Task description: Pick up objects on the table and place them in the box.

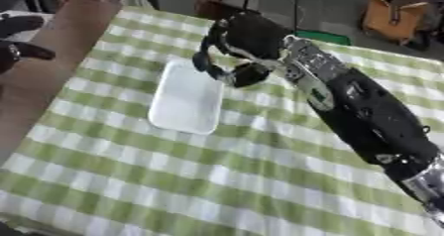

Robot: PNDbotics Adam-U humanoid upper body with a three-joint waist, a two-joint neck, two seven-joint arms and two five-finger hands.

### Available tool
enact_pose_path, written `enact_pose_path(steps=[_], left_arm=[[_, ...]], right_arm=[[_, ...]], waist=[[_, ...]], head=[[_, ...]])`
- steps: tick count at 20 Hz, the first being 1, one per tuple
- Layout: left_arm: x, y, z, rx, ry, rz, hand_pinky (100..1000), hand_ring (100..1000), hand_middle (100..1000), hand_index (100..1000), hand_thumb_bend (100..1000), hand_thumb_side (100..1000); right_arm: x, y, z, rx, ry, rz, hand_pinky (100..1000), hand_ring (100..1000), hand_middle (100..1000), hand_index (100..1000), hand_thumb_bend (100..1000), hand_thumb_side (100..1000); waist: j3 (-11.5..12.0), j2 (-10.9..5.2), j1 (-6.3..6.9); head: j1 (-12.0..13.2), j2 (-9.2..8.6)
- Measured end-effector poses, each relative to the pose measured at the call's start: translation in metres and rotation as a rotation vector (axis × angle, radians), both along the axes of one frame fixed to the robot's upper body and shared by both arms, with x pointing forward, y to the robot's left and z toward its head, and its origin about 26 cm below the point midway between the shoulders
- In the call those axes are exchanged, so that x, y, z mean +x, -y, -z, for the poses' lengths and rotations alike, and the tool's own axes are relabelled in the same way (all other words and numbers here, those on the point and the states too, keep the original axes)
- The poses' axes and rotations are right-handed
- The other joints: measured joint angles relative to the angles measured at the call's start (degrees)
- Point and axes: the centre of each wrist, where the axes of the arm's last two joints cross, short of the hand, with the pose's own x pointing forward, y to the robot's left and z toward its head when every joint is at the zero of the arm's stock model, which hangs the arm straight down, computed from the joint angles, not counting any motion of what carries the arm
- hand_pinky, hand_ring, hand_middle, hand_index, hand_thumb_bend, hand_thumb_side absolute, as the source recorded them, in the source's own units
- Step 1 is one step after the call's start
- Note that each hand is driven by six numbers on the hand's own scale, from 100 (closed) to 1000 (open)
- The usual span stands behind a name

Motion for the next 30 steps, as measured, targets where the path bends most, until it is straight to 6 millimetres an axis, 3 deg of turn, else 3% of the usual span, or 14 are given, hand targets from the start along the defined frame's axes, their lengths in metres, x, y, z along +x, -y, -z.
enact_pose_path(steps=[4,10,11,12,18,21,22,23,24,25,26,30], left_arm=[[0.0,0.003,-0.001,0.001,0.003,0.021,623,790,847,838,603,768],[-0.001,0.009,-0.004,0.001,0.01,0.053,623,791,848,838,603,770],[-0.002,0.009,-0.004,0.001,0.012,0.056,622,791,847,838,588,755],[-0.002,0.009,-0.005,-0.001,0.012,0.058,622,791,848,838,602,770],[-0.003,0.011,-0.007,-0.004,0.021,0.065,622,791,848,838,601,772],[-0.004,0.011,-0.007,-0.005,0.022,0.065,622,791,847,837,601,771],[-0.004,0.011,-0.007,-0.005,0.023,0.065,622,791,847,837,602,771],[-0.004,0.011,-0.008,-0.005,0.024,0.066,622,791,847,838,602,771],[-0.004,0.011,-0.008,-0.005,0.024,0.066,622,791,847,838,602,771],[-0.004,0.011,-0.008,-0.005,0.024,0.066,622,791,847,838,602,772],[-0.004,0.011,-0.008,-0.005,0.024,0.066,622,791,847,837,602,771],[-0.004,0.011,-0.008,-0.005,0.024,0.066,622,791,847,838,603,771]], right_arm=[[0.004,-0.001,0.009,-0.02,-0.014,0.007,720,576,384,486,180,215],[0.016,0.014,0.038,-0.1,-0.088,0.077,732,602,416,508,161,213],[0.017,0.018,0.042,-0.112,-0.097,0.09,734,609,422,512,241,147],[0.019,0.021,0.046,-0.125,-0.103,0.101,734,609,423,512,159,212],[0.024,0.032,0.056,-0.167,-0.112,0.133,743,641,454,521,163,225],[0.026,0.032,0.058,-0.169,-0.112,0.138,746,648,474,537,235,247],[0.027,0.031,0.058,-0.17,-0.112,0.137,751,657,502,577,344,288],[0.027,0.032,0.058,-0.169,-0.113,0.137,777,697,596,699,530,358],[0.027,0.032,0.058,-0.171,-0.117,0.138,794,727,690,795,628,402],[0.028,0.033,0.058,-0.178,-0.124,0.14,796,732,705,808,643,408],[0.028,0.033,0.058,-0.185,-0.133,0.144,817,767,791,883,712,456],[0.028,0.035,0.057,-0.194,-0.171,0.165,825,789,864,944,747,557]], waist=[[1.04,0.02,-0.68],[2.43,1.02,-1.16],[2.5,1.16,-1.23],[2.54,1.37,-1.29],[2.27,1.92,-1.29],[2.02,1.95,-1.16],[1.91,1.97,-1.1],[1.86,1.98,-1.05],[1.77,1.98,-1.03],[1.59,1.99,-1.03],[1.49,1.99,-1.02],[1.29,1.99,-0.98]], head=[[-0.2,-0.23],[-0.31,-0.65],[-0.31,-0.73],[-0.3,-0.74],[-0.22,-0.76],[-0.19,-0.76],[-0.18,-0.76],[-0.17,-0.76],[-0.15,-0.76],[-0.12,-0.76],[-0.08,-0.76],[-0.01,-0.76]])
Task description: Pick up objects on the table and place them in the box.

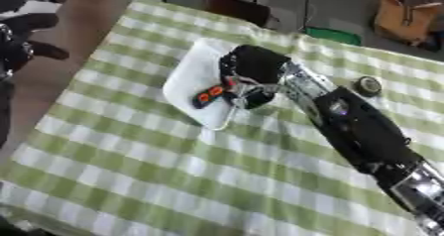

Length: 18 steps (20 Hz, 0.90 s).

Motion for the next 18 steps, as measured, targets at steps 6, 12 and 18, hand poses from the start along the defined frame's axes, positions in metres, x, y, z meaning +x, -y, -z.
enact_pose_path(steps=[6,12,18], left_arm=[[0.0,0.0,0.0,0.0,0.0,0.0,622,791,846,838,604,770],[0.0,0.0,0.0,0.0,0.0,0.0,622,791,845,838,606,769],[0.0,0.0,0.0,-0.002,-0.001,0.002,622,792,845,838,607,768]], right_arm=[[-0.005,-0.002,0.003,0.068,-0.013,-0.018,834,791,885,967,719,539],[-0.014,-0.012,-0.022,0.198,0.054,-0.089,843,788,881,965,684,544],[-0.032,-0.022,-0.062,0.306,0.135,-0.126,855,792,881,967,647,561]], waist=[[-0.66,0.09,0.04],[-1.38,0.08,0.54],[-1.84,-0.07,1.1]], head=[[0.04,-0.01],[0.22,-0.04],[0.37,-0.43]])
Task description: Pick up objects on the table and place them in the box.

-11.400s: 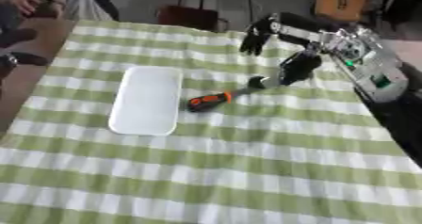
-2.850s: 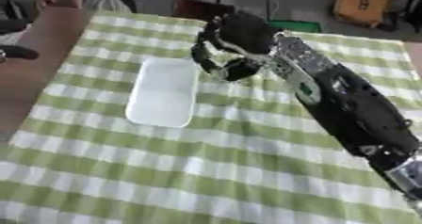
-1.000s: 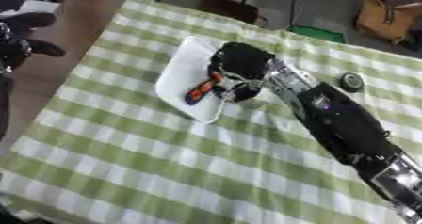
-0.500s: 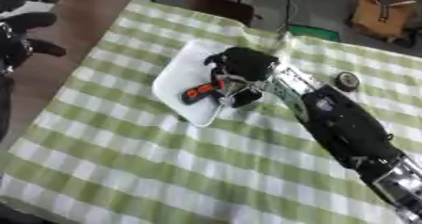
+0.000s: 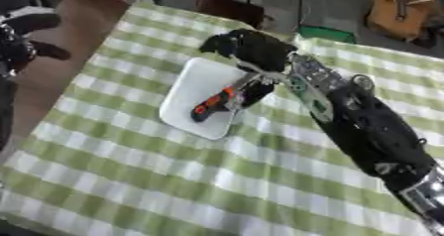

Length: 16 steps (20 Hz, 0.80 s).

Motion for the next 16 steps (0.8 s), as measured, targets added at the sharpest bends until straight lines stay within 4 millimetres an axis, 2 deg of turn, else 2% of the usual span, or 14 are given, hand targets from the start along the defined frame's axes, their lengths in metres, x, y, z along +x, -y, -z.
enact_pose_path(steps=[4,9,12,16], left_arm=[[0.0,0.0,0.0,-0.002,-0.001,0.003,622,791,844,838,608,767],[-0.001,0.0,-0.001,-0.003,0.001,0.004,623,791,844,839,612,765],[-0.001,-0.001,-0.001,-0.001,0.003,0.003,623,792,843,839,632,741],[-0.002,-0.007,0.001,0.007,0.0,-0.015,623,791,843,839,621,761]], right_arm=[[-0.011,-0.005,-0.019,0.045,0.054,-0.018,864,790,875,968,603,585],[-0.027,-0.008,-0.038,0.12,0.135,-0.048,852,781,863,960,596,592],[-0.036,-0.005,-0.046,0.168,0.16,-0.061,818,764,846,948,625,568],[-0.05,0.005,-0.049,0.245,0.144,-0.062,777,741,826,936,672,533]], waist=[[-0.53,-0.44,0.37],[-1.45,-0.87,0.89],[-2.24,-1.36,1.48],[-4.73,-1.75,2.16]], head=[[0.11,-0.06],[0.19,-0.09],[0.69,-0.15],[2.01,-1.0]])
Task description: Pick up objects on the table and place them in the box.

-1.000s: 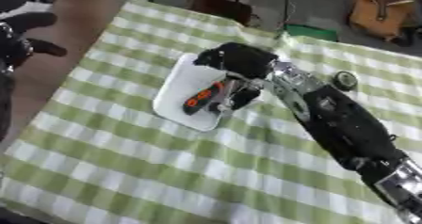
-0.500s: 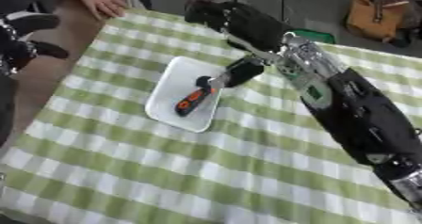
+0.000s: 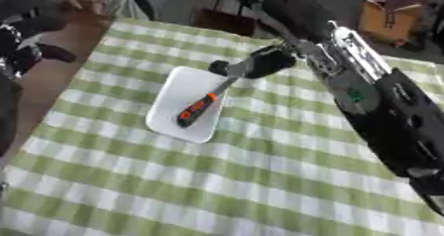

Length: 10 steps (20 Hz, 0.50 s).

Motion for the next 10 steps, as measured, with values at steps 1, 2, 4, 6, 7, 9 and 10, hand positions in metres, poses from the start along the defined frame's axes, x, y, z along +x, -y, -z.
enact_pose_path(steps=[1,2,4,6,7,9,10], left_arm=[[0.0,-0.002,0.0,0.0,0.0,-0.007,622,792,843,840,621,762],[0.0,-0.005,0.001,0.001,-0.004,-0.019,622,792,843,840,621,762],[0.0,-0.009,0.003,0.002,-0.007,-0.038,621,792,843,840,625,761],[0.001,-0.014,0.005,0.002,-0.009,-0.064,621,793,844,840,629,760],[0.001,-0.016,0.005,0.0,-0.009,-0.079,621,793,845,840,632,762],[0.001,-0.023,0.008,-0.007,-0.016,-0.118,620,795,848,840,633,764],[0.001,-0.026,0.01,-0.01,-0.02,-0.141,620,795,848,840,633,764]], right_arm=[[-0.003,0.003,0.0,0.024,-0.016,-0.002,763,732,820,932,678,528],[-0.007,0.006,0.0,0.049,-0.037,-0.006,756,727,818,931,678,528],[-0.013,0.012,0.0,0.093,-0.081,-0.013,736,713,809,927,681,516],[-0.017,0.013,-0.003,0.131,-0.117,-0.026,731,708,807,925,683,509],[-0.019,0.015,-0.005,0.146,-0.137,-0.031,732,713,810,925,684,502],[-0.02,0.018,-0.005,0.173,-0.191,-0.045,737,732,823,930,688,473],[-0.022,0.019,-0.002,0.18,-0.225,-0.056,737,732,823,930,688,473]], waist=[[-0.51,-0.01,0.21],[-1.01,-0.01,0.42],[-1.79,-0.01,0.96],[-3.32,0.01,1.42],[-4.31,0.08,1.7],[-5.55,0.31,2.3],[-6.53,0.52,2.46]], head=[[0.42,-0.19],[0.9,-0.45],[1.71,-0.82],[2.63,-1.36],[3.14,-1.66],[4.23,-2.32],[4.81,-2.72]])
